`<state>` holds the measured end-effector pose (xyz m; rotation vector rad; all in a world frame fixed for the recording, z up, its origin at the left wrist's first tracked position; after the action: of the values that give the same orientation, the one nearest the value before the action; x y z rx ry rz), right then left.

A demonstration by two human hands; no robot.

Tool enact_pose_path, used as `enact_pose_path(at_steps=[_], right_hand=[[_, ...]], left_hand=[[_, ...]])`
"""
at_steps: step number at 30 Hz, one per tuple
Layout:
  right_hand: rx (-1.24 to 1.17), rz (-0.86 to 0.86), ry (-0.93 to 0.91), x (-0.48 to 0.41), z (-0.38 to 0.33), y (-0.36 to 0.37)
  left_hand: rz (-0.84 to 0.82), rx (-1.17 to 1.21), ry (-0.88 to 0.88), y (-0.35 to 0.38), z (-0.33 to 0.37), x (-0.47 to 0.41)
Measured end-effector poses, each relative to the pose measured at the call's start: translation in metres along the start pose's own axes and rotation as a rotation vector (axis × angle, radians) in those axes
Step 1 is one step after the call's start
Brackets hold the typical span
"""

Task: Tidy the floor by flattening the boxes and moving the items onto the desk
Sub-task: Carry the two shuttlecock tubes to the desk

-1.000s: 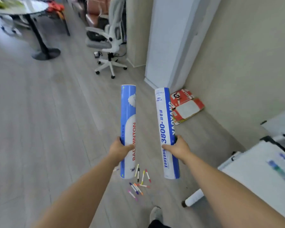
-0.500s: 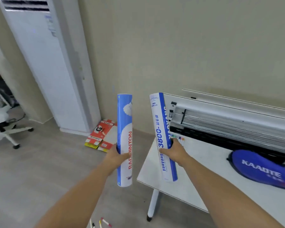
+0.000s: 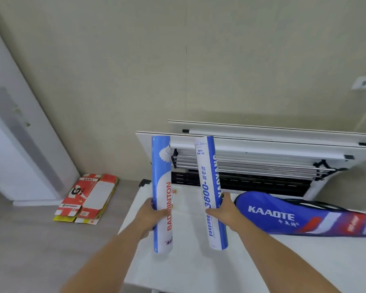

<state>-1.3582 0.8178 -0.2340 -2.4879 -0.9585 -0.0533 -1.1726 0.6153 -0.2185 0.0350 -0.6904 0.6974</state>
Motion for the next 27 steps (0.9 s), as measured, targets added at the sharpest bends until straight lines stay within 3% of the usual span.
enact_pose_path(at_steps=[9, 17, 27], right_hand=[[0.028, -0.002, 0.045, -0.066, 0.051, -0.074], [-0.046, 0.082, 0.116, -0.109, 0.082, -0.107], [-0.014, 0.053, 0.122, -0.178, 0.098, -0.118]], left_hand=[[-0.087, 0.017, -0.058, 0.107, 0.043, -0.058], [-0.196, -0.136, -0.029, 0.152, 0.067, -0.124], [-0.268, -0.231, -0.004, 0.204, 0.058, -0.183]])
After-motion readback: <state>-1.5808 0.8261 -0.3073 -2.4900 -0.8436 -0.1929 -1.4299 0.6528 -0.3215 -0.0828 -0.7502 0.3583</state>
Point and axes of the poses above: each hand's wrist, its own x-axis away from the middle knuckle, its own y-axis out of the palm, z = x × y, the point moved 2 cm from there along -x, towards the middle knuckle, and after that the axes turned 10 degrees about -y, right-handed, at the moved point
